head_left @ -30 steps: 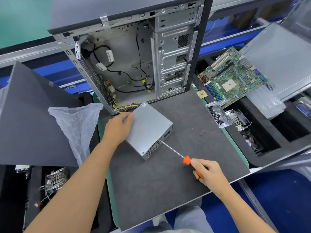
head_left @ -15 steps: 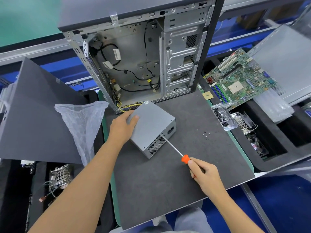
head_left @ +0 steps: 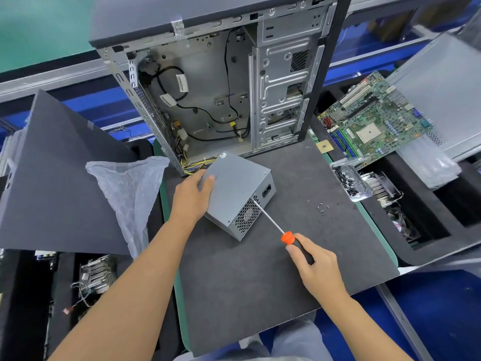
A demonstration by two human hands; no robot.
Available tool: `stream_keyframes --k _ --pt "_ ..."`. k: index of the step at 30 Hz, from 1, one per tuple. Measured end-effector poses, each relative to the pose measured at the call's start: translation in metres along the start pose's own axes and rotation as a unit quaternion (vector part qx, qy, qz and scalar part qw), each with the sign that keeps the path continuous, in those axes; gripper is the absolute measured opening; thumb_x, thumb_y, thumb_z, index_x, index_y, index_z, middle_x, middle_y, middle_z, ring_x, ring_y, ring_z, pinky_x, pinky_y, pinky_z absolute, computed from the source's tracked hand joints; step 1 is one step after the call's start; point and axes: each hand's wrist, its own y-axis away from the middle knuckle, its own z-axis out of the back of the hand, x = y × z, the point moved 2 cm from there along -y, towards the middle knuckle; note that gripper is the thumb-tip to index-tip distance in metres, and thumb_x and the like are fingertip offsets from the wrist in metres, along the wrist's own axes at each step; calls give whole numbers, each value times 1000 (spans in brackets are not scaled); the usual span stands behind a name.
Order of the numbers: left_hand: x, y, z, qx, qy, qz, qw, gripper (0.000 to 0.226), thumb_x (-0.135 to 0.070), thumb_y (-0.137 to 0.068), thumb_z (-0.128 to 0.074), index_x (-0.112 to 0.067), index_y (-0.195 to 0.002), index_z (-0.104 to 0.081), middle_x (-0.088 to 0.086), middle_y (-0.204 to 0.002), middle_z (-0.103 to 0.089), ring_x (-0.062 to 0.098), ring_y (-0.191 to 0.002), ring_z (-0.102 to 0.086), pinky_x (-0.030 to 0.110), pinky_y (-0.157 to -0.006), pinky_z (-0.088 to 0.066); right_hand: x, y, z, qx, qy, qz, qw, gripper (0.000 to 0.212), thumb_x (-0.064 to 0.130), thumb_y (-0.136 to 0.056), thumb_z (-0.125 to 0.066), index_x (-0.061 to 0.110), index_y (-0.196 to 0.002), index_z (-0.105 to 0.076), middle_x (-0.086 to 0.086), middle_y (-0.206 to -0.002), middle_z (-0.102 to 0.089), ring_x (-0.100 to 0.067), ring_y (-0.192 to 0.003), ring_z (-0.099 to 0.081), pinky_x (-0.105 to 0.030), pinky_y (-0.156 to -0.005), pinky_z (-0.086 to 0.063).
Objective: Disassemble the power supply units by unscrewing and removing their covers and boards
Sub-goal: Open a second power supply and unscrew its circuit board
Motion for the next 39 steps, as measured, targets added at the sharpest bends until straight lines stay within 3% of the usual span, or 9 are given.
stream_keyframes --k 8,13,17,21,24,27,32,34,39 --pt "-4 5 -4 -27 0 -32 999 38 -38 -103 -48 -19 -133 -62 4 -120 -67 24 -110 -58 37 -94 -47 0 -12 5 188 -271 -275 903 48 56 -93 -55 11 -94 -72 -12 -60 -35 -18 -50 -22 -32 -51 -15" --pt "-9 10 -8 -33 -35 -59 997 32 -32 -104 -47 -12 -124 -63 8 -114 -67 29 -106 -56 40 -92 -45 -9 -13 10 251 -375 -352 820 54 55 -92 -51 5 -98 -68 -10 -57 -36 -14 -39 -17 -27 -43 -15" --pt "-14 11 -10 -42 -75 -55 995 37 -32 -105 -44 -7 -128 -59 14 -118 -63 33 -112 -53 48 -99 -42 -6 -10 7 188 -281 -279 899 55 66 -86 -59 12 -92 -71 -12 -59 -42 -18 -45 -26 -29 -46 -23" --pt "-19 17 -15 -53 -108 -51 991 38 -33 -106 -43 -8 -131 -56 17 -121 -60 36 -112 -50 49 -98 -41 -13 -13 23 104 -109 -190 970 23 55 -88 -63 34 -90 -72 3 -59 -57 -12 -48 -43 -30 -50 -42" --pt "-22 24 -22 -69 -134 -47 987 41 -36 -105 -44 -9 -135 -54 18 -123 -58 38 -111 -48 47 -95 -38 -20 -22 45 99 21 -115 988 8 55 -88 -61 49 -92 -65 13 -70 -64 -6 -61 -55 -16 -58 -44" --pt "-21 24 -21 -56 -120 -44 990 48 -46 -102 -46 -12 -136 -53 16 -125 -56 36 -114 -46 48 -98 -39 -22 -36 56 94 138 -82 983 22 61 -88 -57 38 -91 -56 18 -76 -61 -4 -72 -57 -22 -59 -43" --pt "-24 25 -6 62 -116 -79 988 106 -77 -68 -66 -33 -153 -19 -1 -144 -29 28 -138 -29 47 -112 -32 -19 -53 47 55 53 -203 976 37 59 -78 -71 30 -83 -48 8 -68 -54 -4 -63 -51 -26 -55 -36" --pt "-35 23 -3 122 -212 -171 955 141 -89 -43 -65 -34 -155 1 -7 -156 -5 26 -147 -9 49 -120 -18 -9 -63 28 100 16 -209 973 46 52 -70 -82 25 -88 -50 2 -78 -57 -8 -68 -53 -26 -59 -39" --pt "-78 3 -24 194 -504 -410 735 165 -104 -33 -46 -18 -152 29 17 -162 26 30 -151 23 70 -115 6 9 -90 -21 41 -112 -201 972 35 45 -75 -80 25 -96 -61 12 -94 -67 -11 -91 -61 -22 -74 -44"
